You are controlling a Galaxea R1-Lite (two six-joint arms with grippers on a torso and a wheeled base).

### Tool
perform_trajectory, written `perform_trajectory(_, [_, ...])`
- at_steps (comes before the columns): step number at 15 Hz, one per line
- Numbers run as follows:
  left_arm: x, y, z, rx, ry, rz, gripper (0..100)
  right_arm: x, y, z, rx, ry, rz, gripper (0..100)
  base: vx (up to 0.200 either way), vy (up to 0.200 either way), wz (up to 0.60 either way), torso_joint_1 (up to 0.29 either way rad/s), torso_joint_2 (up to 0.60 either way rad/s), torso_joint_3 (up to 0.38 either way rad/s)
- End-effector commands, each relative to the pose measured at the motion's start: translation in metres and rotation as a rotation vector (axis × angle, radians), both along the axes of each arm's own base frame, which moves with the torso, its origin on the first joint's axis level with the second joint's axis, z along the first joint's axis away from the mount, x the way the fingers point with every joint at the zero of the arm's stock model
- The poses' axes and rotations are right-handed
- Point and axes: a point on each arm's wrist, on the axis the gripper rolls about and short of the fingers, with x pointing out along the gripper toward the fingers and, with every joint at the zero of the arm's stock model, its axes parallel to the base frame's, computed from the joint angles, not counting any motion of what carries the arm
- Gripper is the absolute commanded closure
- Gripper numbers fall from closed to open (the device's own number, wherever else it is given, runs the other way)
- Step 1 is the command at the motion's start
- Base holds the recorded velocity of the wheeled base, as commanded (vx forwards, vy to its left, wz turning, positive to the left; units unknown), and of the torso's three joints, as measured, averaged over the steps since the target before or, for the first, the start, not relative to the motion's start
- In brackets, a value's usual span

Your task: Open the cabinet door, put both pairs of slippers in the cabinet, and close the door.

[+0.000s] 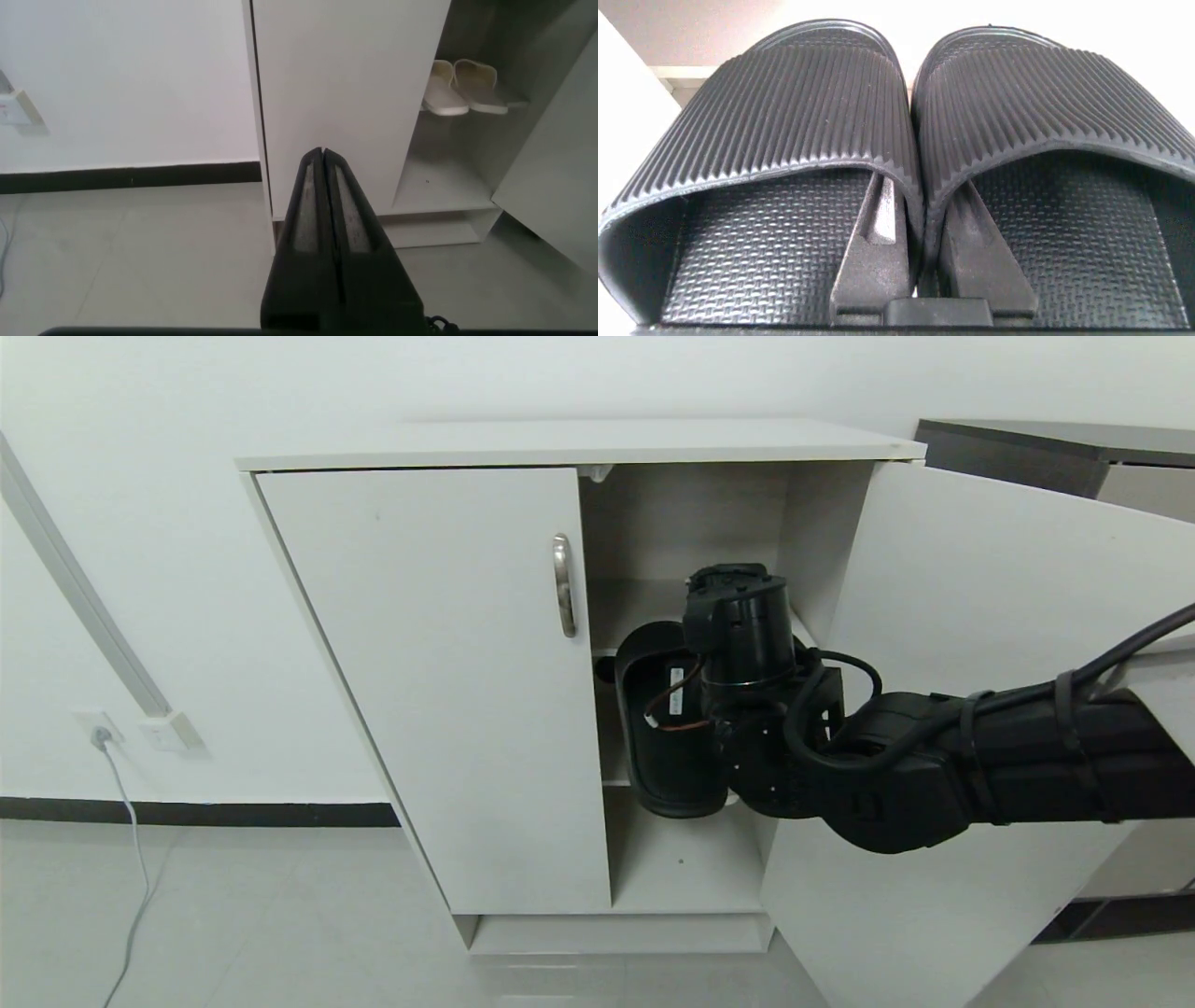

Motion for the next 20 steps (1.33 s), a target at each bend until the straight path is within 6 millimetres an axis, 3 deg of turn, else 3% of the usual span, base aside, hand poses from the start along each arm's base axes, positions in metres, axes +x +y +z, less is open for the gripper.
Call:
perform_trajectory(1, [0.000, 0.000, 0.000, 0.001, 0.001, 0.001, 100, 0.001, 0.001, -0.002, -0.003, 0.003, 0.000, 100, 0.200, 0.000, 0.00, -0.002, 0.00, 0.002])
perform_trajectory(10, [0.000, 0.000, 0.000, 0.001, 0.001, 0.001, 100, -0.002, -0.001, -0.005, -0.013, 0.009, -0.001, 100, 0.200, 0.000, 0.00, 0.001, 0.00, 0.000])
perform_trajectory(17, [0.000, 0.000, 0.000, 0.001, 0.001, 0.001, 100, 0.000, -0.001, -0.006, -0.024, 0.012, -0.004, 100, 0.000, 0.000, 0.00, 0.000, 0.00, 0.000])
perform_trajectory(20, [0.000, 0.000, 0.000, 0.001, 0.001, 0.001, 100, 0.015, -0.004, -0.002, -0.012, 0.028, 0.036, 100, 0.000, 0.000, 0.00, 0.000, 0.00, 0.000])
